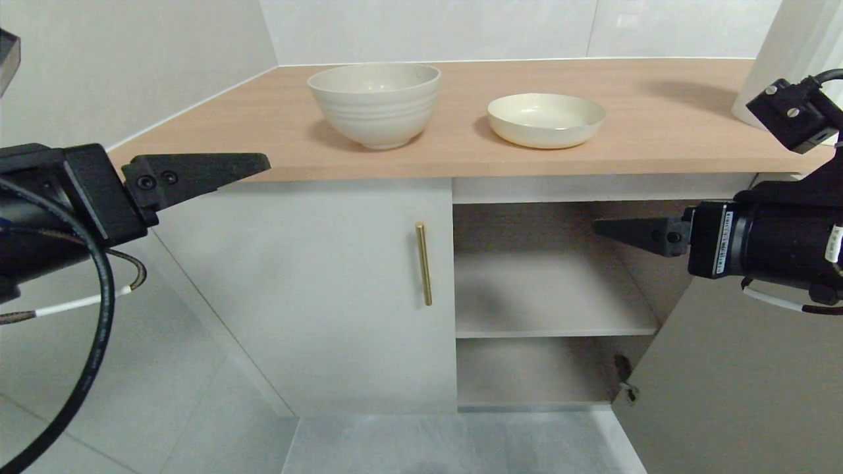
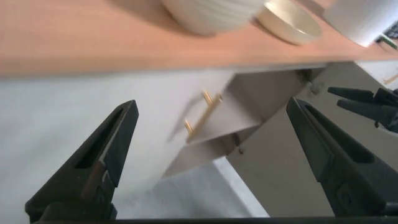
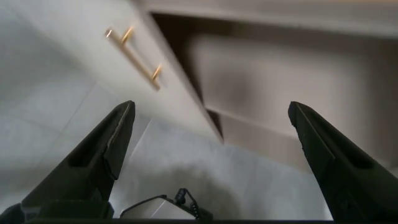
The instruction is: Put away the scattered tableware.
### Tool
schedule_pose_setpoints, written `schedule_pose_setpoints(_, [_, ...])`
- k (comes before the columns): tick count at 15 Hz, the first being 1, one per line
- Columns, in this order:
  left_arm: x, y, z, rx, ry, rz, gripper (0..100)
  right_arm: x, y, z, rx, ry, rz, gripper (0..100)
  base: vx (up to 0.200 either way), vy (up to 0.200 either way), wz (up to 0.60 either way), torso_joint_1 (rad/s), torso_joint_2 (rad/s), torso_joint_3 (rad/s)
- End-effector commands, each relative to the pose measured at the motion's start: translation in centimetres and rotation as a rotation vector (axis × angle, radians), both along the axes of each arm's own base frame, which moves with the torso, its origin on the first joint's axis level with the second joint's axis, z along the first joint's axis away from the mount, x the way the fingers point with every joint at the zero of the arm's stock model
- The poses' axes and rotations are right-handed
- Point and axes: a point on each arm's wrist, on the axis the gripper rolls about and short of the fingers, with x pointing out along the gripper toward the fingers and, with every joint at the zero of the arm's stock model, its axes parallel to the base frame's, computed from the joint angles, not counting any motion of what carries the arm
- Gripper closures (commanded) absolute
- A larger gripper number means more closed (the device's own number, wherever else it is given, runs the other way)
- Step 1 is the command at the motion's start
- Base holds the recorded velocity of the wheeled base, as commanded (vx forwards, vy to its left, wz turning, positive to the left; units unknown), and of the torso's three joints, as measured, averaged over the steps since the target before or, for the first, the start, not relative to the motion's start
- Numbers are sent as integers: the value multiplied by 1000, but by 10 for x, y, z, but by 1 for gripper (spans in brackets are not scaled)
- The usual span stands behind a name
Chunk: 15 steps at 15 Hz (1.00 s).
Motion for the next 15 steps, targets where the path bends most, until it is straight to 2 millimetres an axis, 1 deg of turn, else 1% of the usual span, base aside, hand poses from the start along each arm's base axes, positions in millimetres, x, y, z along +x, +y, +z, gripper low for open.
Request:
schedule_pose_setpoints(1, [1,0,-1,1,5,0,0,-1,0,0,2,-1,4,0,200,0,0,2,7,2])
schedule_pose_setpoints(4, [-1,0,-1,2,1,0,0,-7,-3,3,13,-12,19,0,0,0,0,0,0,0])
schedule_pose_setpoints(7, [-1,0,-1,1,0,-2,0,-20,-10,8,49,-32,110,0,0,0,0,0,0,0])
schedule_pose_setpoints(8, [0,0,-1,2,1,0,0,-28,-15,13,65,-53,127,0,0,0,0,0,0,0])
schedule_pose_setpoints(9, [0,0,-1,2,1,-2,0,-30,-16,14,71,-60,132,0,0,0,0,0,0,0])
schedule_pose_setpoints(10, [0,0,-1,1,0,-2,0,-38,-20,19,86,-74,170,0,0,0,0,0,0,0])
schedule_pose_setpoints(13, [1,0,-1,2,3,0,0,-49,-25,30,77,-8,211,0,0,0,0,0,0,0])
schedule_pose_setpoints(15, [1,-1,-1,1,5,-2,0,-51,-26,34,89,52,176,0,0,0,0,0,0,0])
